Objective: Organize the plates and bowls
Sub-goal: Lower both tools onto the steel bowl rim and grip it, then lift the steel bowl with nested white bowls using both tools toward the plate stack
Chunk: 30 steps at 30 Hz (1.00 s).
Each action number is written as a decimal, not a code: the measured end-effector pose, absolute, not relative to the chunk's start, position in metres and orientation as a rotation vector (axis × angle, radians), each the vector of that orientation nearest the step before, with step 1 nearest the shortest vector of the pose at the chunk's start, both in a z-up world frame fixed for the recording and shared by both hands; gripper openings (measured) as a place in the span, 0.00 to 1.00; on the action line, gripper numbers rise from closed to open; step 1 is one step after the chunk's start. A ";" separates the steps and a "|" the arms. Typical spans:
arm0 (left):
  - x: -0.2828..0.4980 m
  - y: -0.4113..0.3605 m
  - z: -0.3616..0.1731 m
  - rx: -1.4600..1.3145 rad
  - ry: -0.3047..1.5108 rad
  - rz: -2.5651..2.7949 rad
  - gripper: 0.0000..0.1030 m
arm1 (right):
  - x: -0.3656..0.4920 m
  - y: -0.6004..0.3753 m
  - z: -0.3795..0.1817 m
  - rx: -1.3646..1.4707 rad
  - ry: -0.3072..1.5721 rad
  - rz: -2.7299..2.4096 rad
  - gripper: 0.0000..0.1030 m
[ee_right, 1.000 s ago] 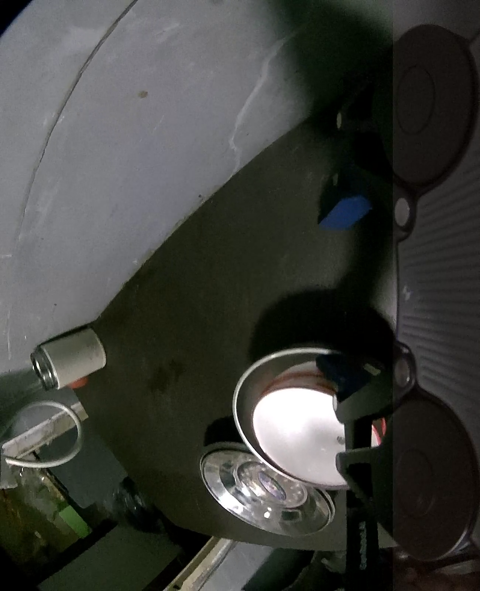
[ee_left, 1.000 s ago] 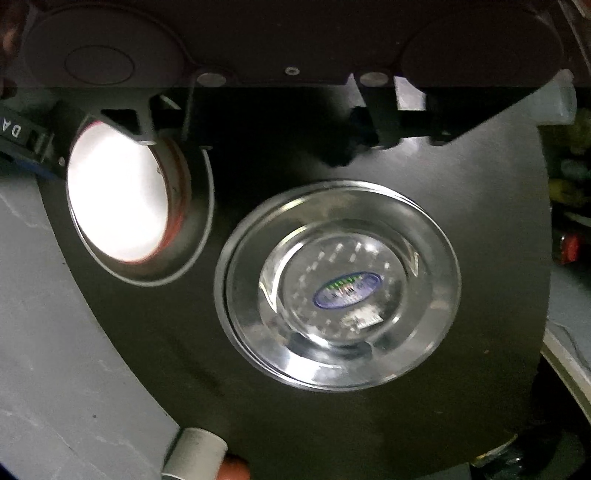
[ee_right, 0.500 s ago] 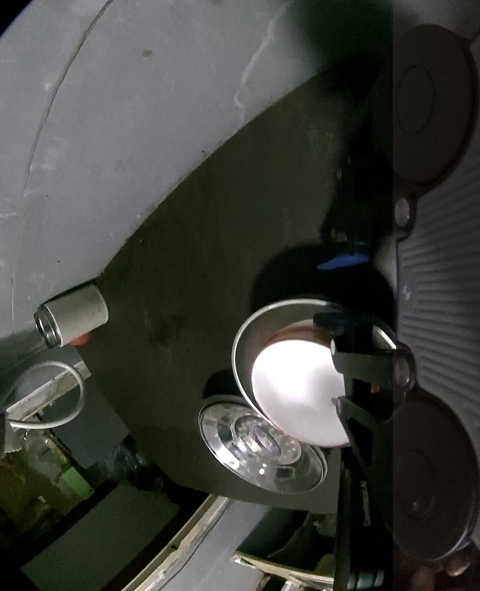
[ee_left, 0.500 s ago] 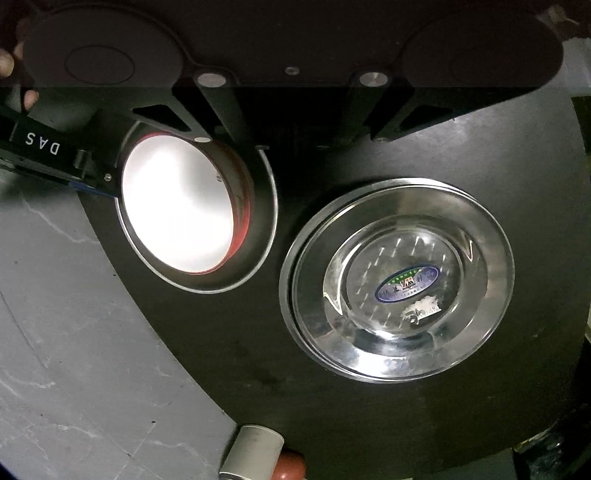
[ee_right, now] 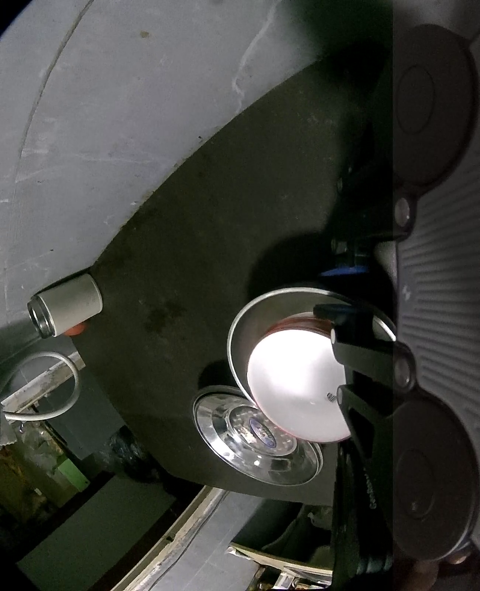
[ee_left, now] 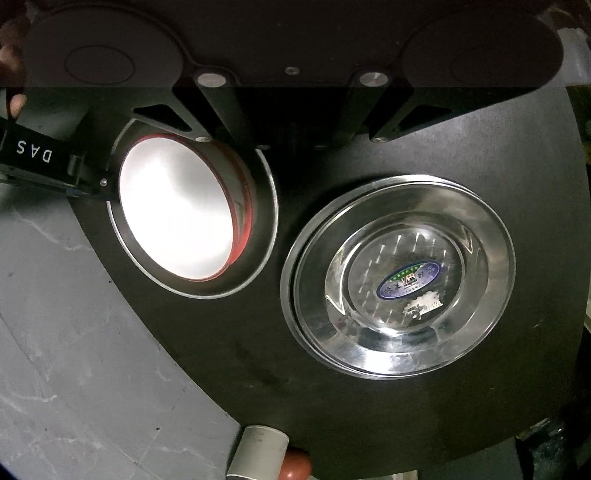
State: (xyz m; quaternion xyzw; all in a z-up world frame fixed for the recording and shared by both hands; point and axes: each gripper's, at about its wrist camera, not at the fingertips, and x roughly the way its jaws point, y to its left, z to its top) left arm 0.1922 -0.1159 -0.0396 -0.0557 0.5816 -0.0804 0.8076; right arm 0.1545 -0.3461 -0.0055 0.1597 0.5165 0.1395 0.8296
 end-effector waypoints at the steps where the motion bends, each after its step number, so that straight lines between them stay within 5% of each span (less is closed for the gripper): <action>1: 0.192 -0.116 -0.040 -0.120 1.244 -0.171 0.00 | 0.155 -0.346 -0.006 0.338 1.097 0.299 0.16; 21: 0.183 -0.097 -0.045 -0.212 1.185 -0.176 0.00 | 0.157 -0.346 -0.008 0.345 1.105 0.308 0.20; 30: 0.171 -0.084 -0.030 -0.220 1.112 -0.181 0.22 | 0.158 -0.347 -0.008 0.343 1.109 0.297 0.22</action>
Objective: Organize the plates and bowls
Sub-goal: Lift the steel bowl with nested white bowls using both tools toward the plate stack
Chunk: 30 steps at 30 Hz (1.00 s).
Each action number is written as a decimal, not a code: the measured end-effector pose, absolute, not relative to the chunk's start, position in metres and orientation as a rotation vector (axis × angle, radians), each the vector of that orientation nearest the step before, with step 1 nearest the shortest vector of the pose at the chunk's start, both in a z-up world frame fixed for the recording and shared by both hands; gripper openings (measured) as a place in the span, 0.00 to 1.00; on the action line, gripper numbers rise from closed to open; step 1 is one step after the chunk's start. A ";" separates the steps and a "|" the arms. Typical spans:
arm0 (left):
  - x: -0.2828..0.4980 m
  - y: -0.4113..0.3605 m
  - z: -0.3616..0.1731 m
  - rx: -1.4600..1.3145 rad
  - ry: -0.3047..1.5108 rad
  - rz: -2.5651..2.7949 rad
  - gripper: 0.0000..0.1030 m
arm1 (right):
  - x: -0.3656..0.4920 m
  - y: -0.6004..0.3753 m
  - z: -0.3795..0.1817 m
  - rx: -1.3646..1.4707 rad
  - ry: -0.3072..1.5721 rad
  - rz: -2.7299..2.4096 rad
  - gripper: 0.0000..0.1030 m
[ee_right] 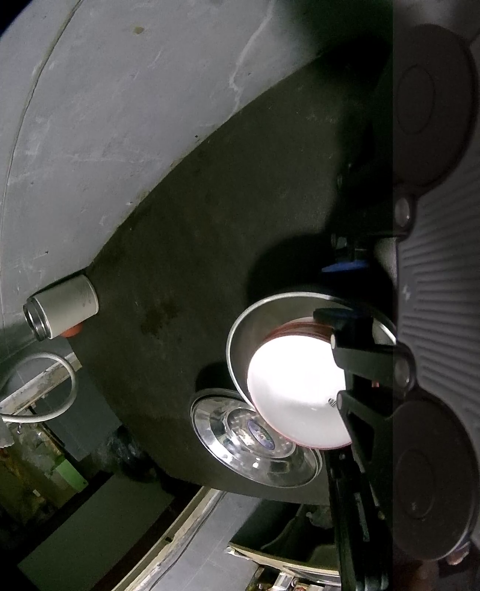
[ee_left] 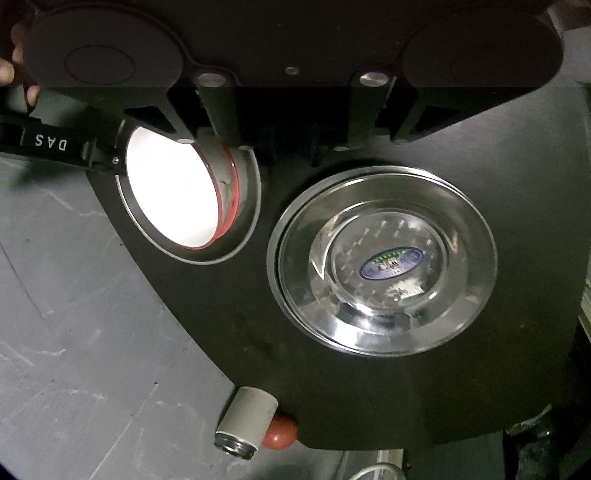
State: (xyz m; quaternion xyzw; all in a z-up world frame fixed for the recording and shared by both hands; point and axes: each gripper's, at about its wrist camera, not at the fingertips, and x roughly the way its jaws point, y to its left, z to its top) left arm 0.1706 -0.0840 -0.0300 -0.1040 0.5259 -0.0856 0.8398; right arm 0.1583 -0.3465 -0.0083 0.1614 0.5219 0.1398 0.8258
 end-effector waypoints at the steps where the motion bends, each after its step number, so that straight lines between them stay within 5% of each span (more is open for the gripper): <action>1: 0.169 -0.083 -0.027 -0.217 1.105 -0.181 0.24 | 0.158 -0.346 -0.008 0.343 1.109 0.297 0.22; 5: 0.162 -0.074 -0.020 -0.222 1.090 -0.186 0.37 | 0.158 -0.346 -0.008 0.344 1.111 0.295 0.22; 18: 0.157 -0.079 -0.005 -0.228 1.078 -0.244 0.50 | 0.158 -0.346 -0.009 0.336 1.116 0.293 0.22; 30: 0.170 -0.091 -0.017 -0.246 1.115 -0.305 0.22 | 0.156 -0.345 -0.008 0.328 1.115 0.306 0.18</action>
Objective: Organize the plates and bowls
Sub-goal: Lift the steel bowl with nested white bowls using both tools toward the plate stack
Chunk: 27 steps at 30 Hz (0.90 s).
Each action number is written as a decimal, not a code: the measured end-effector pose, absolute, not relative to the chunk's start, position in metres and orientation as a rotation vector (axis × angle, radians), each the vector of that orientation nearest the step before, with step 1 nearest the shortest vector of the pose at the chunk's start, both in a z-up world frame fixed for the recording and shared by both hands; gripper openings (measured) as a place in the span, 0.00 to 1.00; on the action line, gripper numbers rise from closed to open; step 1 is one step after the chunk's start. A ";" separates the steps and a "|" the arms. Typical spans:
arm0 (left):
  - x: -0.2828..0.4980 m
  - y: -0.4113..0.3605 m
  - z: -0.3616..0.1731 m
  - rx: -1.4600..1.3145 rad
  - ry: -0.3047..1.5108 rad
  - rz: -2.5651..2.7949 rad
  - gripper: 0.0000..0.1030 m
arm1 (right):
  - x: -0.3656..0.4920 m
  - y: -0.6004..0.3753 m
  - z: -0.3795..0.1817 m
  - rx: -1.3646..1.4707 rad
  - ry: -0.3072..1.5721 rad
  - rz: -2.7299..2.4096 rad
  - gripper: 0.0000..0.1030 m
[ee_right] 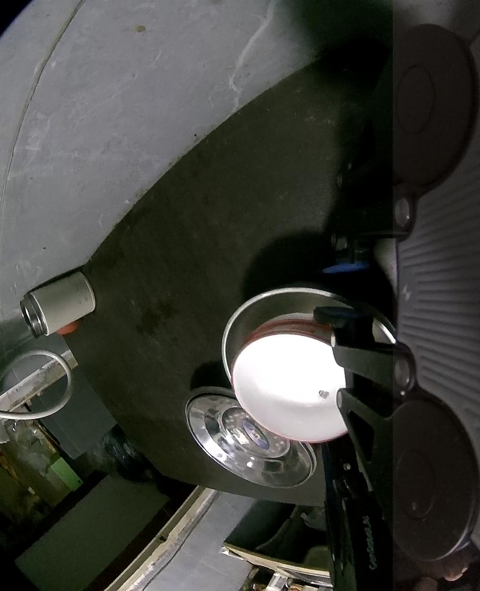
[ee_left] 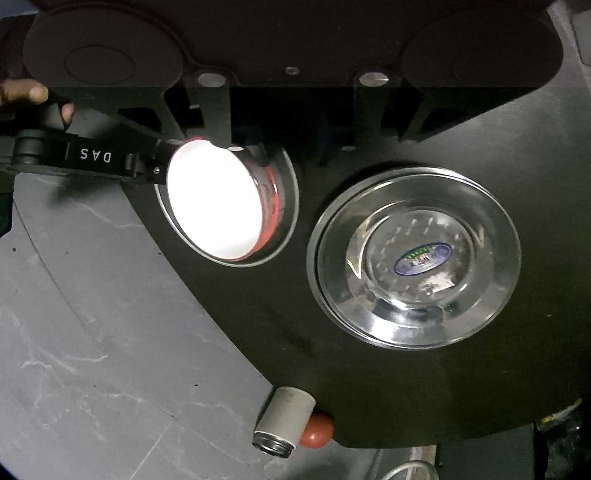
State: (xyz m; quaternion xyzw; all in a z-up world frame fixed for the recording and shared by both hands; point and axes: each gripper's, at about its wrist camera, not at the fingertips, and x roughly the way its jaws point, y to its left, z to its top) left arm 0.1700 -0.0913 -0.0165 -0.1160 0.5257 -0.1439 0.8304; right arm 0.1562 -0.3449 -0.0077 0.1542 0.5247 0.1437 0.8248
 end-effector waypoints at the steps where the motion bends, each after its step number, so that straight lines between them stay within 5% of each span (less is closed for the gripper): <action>1: 0.170 -0.092 -0.016 -0.247 1.114 -0.310 0.20 | 0.156 -0.345 -0.008 0.328 1.114 0.309 0.17; 27: 0.158 -0.096 -0.004 -0.229 1.023 -0.345 0.13 | 0.140 -0.352 0.003 0.366 1.036 0.320 0.17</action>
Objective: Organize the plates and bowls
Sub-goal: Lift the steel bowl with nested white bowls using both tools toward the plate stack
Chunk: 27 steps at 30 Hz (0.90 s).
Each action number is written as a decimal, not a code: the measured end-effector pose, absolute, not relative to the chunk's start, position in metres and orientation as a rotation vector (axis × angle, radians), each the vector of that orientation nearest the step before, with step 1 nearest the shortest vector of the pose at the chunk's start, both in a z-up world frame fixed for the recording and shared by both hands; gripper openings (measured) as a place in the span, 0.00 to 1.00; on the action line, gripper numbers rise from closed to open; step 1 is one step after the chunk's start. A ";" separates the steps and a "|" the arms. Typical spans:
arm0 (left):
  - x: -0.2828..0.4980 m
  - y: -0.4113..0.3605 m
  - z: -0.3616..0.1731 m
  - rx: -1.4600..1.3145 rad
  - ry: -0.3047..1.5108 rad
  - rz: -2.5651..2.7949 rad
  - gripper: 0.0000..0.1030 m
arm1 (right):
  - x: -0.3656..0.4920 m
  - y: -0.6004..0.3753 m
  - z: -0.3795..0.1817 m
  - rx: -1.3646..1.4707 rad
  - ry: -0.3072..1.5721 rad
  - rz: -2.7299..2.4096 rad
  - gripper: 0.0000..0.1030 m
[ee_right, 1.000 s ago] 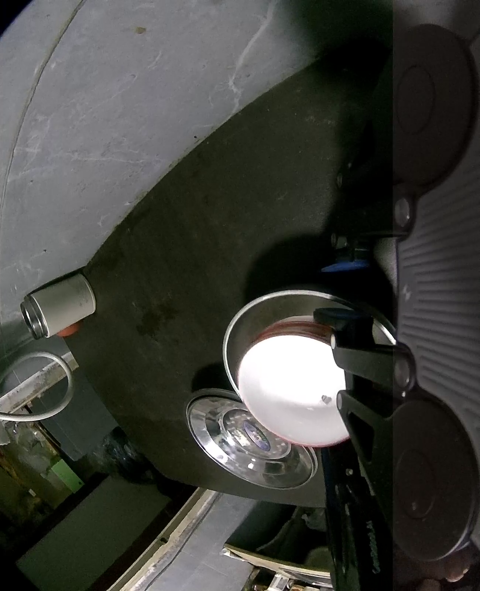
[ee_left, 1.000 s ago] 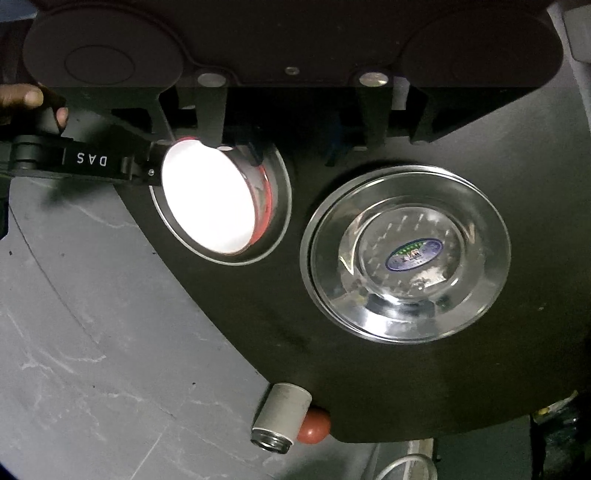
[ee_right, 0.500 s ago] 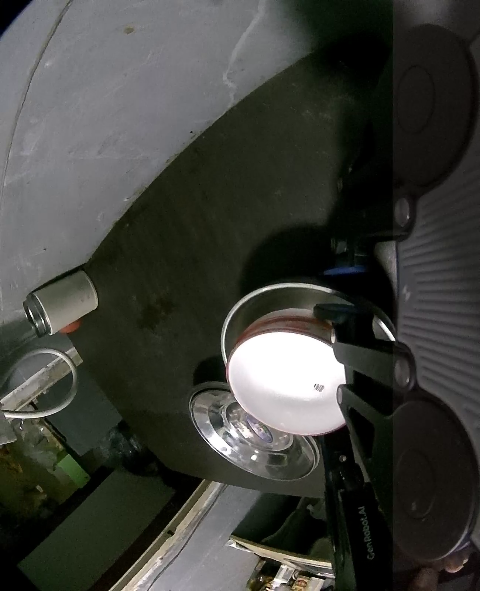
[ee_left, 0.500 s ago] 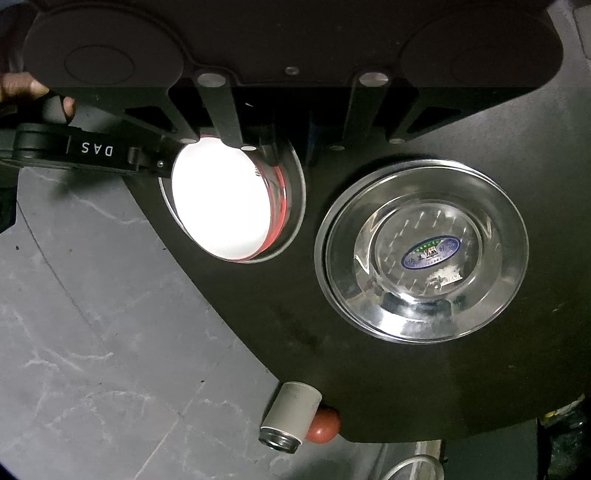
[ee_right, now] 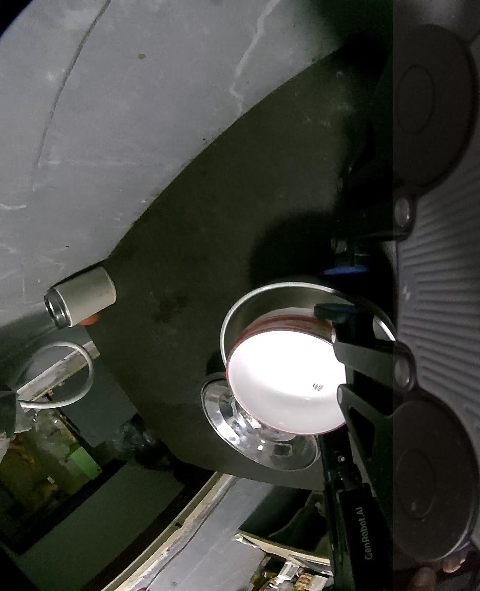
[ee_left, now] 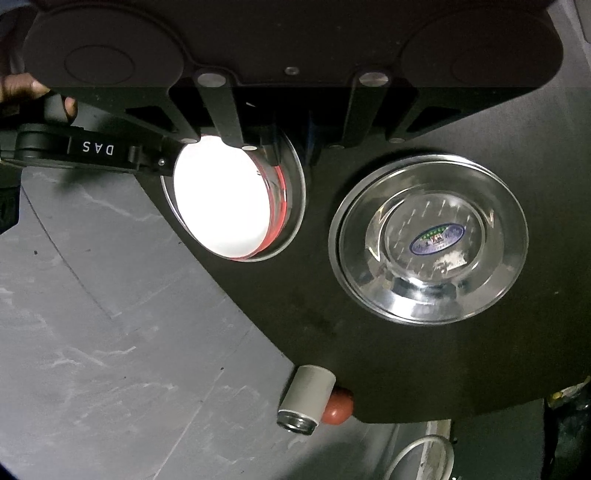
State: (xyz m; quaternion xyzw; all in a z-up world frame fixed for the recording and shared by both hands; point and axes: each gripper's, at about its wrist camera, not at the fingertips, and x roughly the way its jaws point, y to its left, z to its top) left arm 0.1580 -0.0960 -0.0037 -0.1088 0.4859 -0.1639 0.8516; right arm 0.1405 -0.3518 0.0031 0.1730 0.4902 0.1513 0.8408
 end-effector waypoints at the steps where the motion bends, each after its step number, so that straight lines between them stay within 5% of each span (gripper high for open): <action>1: 0.158 -0.096 -0.003 -0.230 1.020 -0.346 0.13 | 0.140 -0.352 0.004 0.367 1.031 0.320 0.17; 27: 0.146 -0.055 0.029 -0.280 0.906 -0.263 0.13 | 0.159 -0.313 0.032 0.320 0.948 0.421 0.17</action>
